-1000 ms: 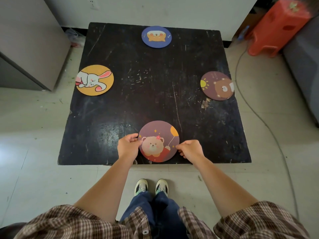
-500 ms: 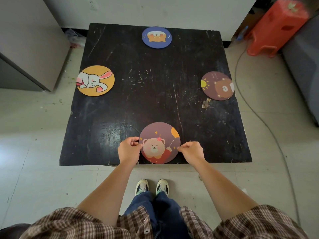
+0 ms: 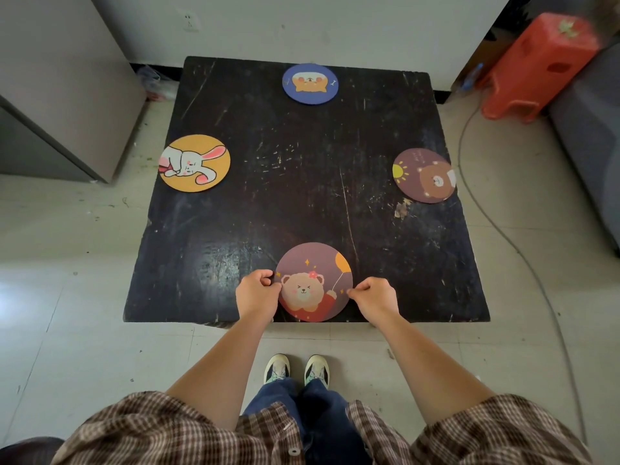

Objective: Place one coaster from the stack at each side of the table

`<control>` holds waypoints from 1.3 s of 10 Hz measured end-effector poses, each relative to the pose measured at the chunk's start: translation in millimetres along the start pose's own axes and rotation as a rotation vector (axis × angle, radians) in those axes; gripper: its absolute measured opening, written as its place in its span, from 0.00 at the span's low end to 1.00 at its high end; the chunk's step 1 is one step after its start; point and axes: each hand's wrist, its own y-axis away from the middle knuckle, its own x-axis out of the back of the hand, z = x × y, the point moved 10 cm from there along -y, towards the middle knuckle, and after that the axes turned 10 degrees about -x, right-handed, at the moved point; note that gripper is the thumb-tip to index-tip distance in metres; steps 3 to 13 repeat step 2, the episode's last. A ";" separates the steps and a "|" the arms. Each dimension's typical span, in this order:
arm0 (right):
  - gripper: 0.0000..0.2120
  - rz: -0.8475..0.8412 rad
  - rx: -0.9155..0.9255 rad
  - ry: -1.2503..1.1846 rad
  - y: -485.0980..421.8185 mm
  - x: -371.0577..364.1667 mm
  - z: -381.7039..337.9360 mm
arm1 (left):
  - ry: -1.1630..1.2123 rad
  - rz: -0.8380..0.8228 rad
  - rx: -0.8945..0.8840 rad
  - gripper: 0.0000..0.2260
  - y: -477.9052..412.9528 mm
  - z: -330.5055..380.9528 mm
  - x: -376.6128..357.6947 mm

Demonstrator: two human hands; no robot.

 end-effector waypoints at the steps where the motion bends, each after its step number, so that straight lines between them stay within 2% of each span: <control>1: 0.08 -0.037 0.023 0.014 2.7 3.7 -7.0 | -0.089 -0.044 -0.072 0.15 0.5 5.1 4.0; 2: 0.03 -0.074 0.035 -0.051 8.0 12.6 -13.2 | -0.222 -0.029 -0.155 0.16 7.9 10.6 15.3; 13: 0.03 -0.074 0.035 -0.051 8.0 12.6 -13.2 | -0.222 -0.029 -0.155 0.16 7.9 10.6 15.3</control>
